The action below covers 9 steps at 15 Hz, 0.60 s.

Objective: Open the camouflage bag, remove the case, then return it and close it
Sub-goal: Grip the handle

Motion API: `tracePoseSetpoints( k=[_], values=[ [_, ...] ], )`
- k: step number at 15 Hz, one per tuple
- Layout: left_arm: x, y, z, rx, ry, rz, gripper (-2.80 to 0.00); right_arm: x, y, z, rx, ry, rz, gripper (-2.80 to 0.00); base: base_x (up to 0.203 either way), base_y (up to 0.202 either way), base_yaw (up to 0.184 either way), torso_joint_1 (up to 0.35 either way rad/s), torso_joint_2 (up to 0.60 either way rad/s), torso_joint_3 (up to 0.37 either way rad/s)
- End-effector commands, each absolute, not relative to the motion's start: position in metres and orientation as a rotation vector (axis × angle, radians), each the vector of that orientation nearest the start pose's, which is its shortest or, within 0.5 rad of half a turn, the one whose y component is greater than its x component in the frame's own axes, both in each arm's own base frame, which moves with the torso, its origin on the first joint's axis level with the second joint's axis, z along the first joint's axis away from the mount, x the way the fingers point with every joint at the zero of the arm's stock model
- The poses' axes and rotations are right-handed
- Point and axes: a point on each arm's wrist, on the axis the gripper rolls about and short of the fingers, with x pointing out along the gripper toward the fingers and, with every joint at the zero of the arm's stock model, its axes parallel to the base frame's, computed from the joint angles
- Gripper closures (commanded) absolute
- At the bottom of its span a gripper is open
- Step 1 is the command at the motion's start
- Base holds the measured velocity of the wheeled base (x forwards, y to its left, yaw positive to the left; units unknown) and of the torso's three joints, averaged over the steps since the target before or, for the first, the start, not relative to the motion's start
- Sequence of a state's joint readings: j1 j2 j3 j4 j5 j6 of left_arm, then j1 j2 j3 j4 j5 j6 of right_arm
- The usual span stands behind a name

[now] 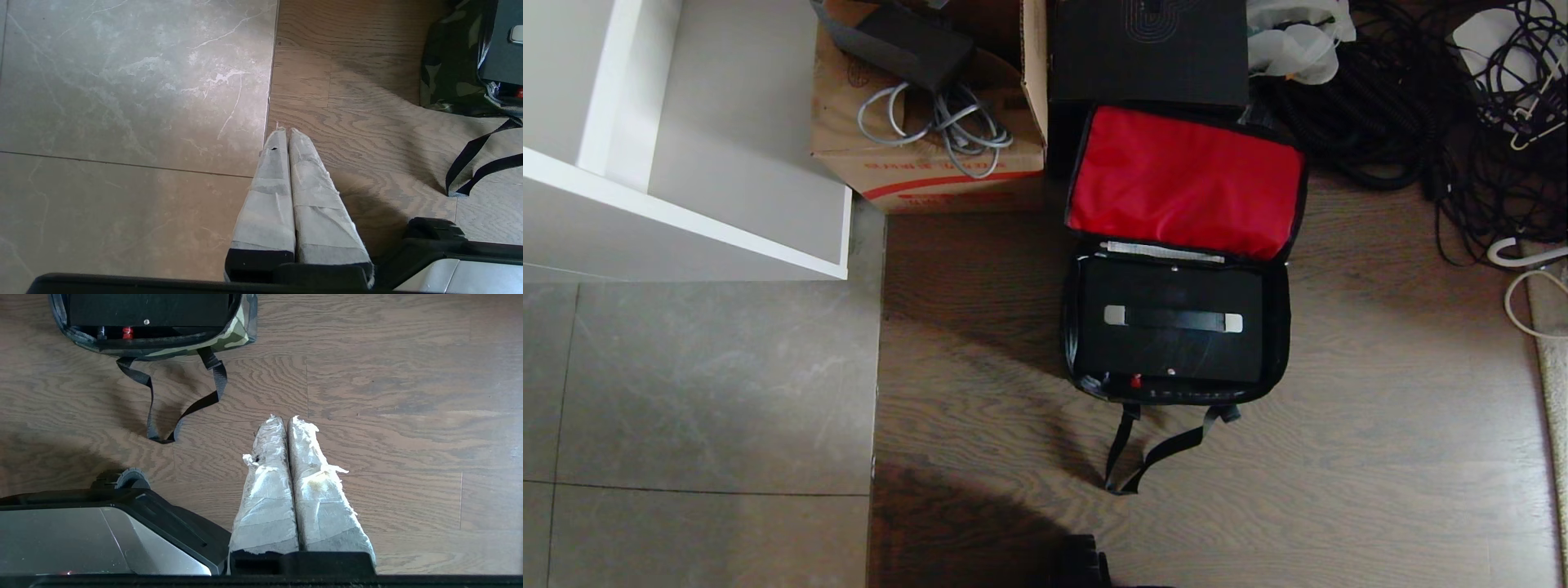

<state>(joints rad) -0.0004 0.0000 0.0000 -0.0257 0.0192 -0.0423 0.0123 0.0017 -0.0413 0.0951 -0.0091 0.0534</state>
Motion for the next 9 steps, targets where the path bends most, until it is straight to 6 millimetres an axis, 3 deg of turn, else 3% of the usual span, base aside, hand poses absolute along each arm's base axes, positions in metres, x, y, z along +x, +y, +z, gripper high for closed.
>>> tracePoseSetpoints(
  k=[1, 6, 9],
  values=[
    [-0.022, 0.0, 0.076, -0.043, -0.018, 0.018, 0.0, -0.026, 0.0, 0.077, 0.043, 0.055, 0.005, 0.0, 0.0, 0.0, 0.0, 0.0, 0.0, 0.0],
    [-0.022, 0.0, 0.076, -0.043, -0.019, 0.018, 0.0, -0.029, 0.0, 0.083, -0.009, 0.048, 0.031, 0.0, 0.0, 0.0, 0.0, 0.0, 0.0, 0.0],
    [-0.022, 0.0, 0.076, -0.043, -0.018, 0.019, 0.0, -0.042, 0.001, 0.131, 0.0, 0.052, 0.099, 0.0, 0.0, 0.0, 0.0, 0.0, 0.0, 0.0]
  ],
)
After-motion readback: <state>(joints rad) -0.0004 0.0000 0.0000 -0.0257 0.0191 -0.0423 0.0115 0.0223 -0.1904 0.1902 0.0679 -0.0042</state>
